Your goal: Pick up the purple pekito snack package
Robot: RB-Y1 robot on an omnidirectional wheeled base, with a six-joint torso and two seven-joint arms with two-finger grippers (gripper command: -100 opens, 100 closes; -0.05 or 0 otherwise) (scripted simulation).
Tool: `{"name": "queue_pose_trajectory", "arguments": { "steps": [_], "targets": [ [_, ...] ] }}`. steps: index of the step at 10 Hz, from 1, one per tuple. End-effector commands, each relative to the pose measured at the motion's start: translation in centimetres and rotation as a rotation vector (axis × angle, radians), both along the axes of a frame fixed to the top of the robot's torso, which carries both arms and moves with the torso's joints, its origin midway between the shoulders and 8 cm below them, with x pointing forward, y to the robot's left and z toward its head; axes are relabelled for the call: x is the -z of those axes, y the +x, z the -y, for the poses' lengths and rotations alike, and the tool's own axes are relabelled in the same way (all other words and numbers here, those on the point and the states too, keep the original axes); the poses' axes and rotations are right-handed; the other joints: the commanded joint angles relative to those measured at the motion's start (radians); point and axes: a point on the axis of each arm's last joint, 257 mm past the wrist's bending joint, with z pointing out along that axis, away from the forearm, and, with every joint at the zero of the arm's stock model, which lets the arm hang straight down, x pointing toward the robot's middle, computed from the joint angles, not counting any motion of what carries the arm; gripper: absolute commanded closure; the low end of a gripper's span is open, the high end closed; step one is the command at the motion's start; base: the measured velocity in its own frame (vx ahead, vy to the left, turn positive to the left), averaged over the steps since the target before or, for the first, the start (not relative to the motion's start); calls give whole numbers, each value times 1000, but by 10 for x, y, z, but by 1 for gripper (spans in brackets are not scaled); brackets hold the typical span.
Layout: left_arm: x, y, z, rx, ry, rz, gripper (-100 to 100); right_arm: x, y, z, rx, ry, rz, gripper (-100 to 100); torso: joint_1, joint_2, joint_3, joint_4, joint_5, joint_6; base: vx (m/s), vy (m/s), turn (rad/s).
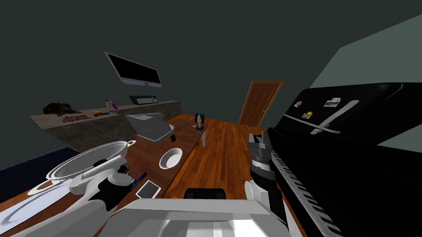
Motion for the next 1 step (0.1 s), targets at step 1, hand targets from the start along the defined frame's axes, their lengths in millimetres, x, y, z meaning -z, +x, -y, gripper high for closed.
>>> {"name": "queue_pose_trajectory", "arguments": {
  "steps": [1],
  "targets": [
    [0, 0, 0, 0, 0, 0, 0, 0, 0, 0, 0, 0, 0, 0, 0, 0, 0, 0, 0, 0, 0, 0, 0]
  ]
}}
